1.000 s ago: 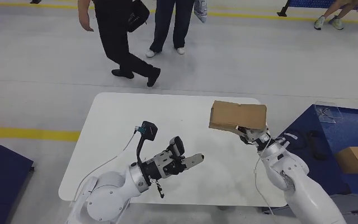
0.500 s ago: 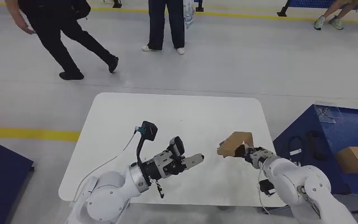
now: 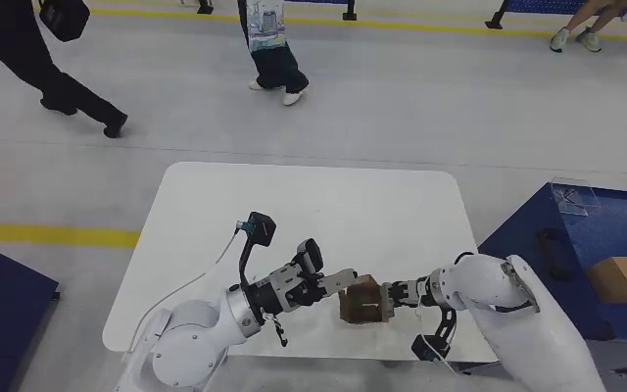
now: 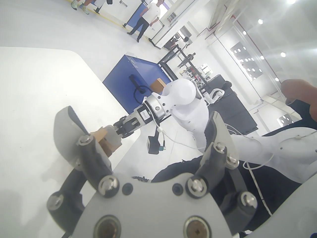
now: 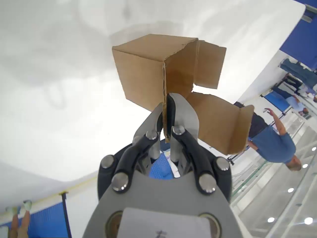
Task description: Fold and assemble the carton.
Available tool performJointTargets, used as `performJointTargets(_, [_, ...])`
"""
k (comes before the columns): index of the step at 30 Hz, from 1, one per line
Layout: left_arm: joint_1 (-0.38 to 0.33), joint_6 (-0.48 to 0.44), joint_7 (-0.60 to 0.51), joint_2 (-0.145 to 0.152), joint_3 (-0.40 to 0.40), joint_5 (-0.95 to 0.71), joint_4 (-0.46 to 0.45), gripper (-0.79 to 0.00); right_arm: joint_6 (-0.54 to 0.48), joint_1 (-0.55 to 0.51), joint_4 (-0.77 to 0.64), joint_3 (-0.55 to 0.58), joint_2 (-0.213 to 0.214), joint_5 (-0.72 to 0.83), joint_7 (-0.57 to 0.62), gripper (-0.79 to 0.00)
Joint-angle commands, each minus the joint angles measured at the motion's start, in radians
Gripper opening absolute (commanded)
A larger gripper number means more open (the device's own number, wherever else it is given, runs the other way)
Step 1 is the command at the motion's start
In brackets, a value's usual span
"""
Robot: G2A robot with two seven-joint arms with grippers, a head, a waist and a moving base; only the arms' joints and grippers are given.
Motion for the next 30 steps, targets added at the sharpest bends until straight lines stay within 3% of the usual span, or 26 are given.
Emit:
performJointTargets(1, [0.000, 0.000, 0.000, 0.000, 0.000, 0.000, 0.000, 0.000, -0.033, 0.032, 0.045, -0.036, -0.008, 0.066, 0.034, -0.785])
performJointTargets(8, [0.000, 0.000, 0.000, 0.000, 0.000, 0.000, 0.000, 0.000, -0.084, 0.123, 0.174, -0.132, -0.034, 0.139, 0.085, -0.785])
performJointTargets(10, [0.000, 0.000, 0.000, 0.000, 0.000, 0.000, 0.000, 0.000, -0.081, 0.137, 0.204, -0.150, -0.041, 0.132, 0.098, -0.394])
performJointTargets(13, [0.000, 0.000, 0.000, 0.000, 0.000, 0.000, 0.000, 0.000, -0.051, 0.147, 0.248, -0.158, -0.049, 0.145, 0.131, -0.394])
performJointTargets(14, [0.000, 0.000, 0.000, 0.000, 0.000, 0.000, 0.000, 0.000, -0.040, 0.147, 0.261, -0.157, -0.051, 0.150, 0.140, -0.329])
performJointTargets(16, [0.000, 0.000, 0.000, 0.000, 0.000, 0.000, 0.000, 0.000, -0.011, 0.145, 0.274, -0.148, -0.052, 0.150, 0.158, -0.351])
performJointTargets(18, [0.000, 0.000, 0.000, 0.000, 0.000, 0.000, 0.000, 0.000, 0.018, 0.137, 0.276, -0.128, -0.051, 0.146, 0.183, -0.237])
performJointTargets(19, [0.000, 0.000, 0.000, 0.000, 0.000, 0.000, 0.000, 0.000, 0.034, 0.127, 0.272, -0.113, -0.049, 0.145, 0.201, -0.139])
performJointTargets(20, [0.000, 0.000, 0.000, 0.000, 0.000, 0.000, 0.000, 0.000, 0.050, 0.115, 0.264, -0.094, -0.047, 0.157, 0.207, -0.111])
performJointTargets(24, [0.000, 0.000, 0.000, 0.000, 0.000, 0.000, 0.000, 0.000, 0.158, 0.038, 0.195, 0.023, -0.028, 0.172, 0.278, -0.108])
performJointTargets(26, [0.000, 0.000, 0.000, 0.000, 0.000, 0.000, 0.000, 0.000, 0.217, -0.028, 0.152, 0.094, -0.019, 0.194, 0.322, 0.000])
performJointTargets(30, [0.000, 0.000, 0.000, 0.000, 0.000, 0.000, 0.000, 0.000, 0.272, -0.073, 0.118, 0.143, -0.014, 0.200, 0.371, 0.000])
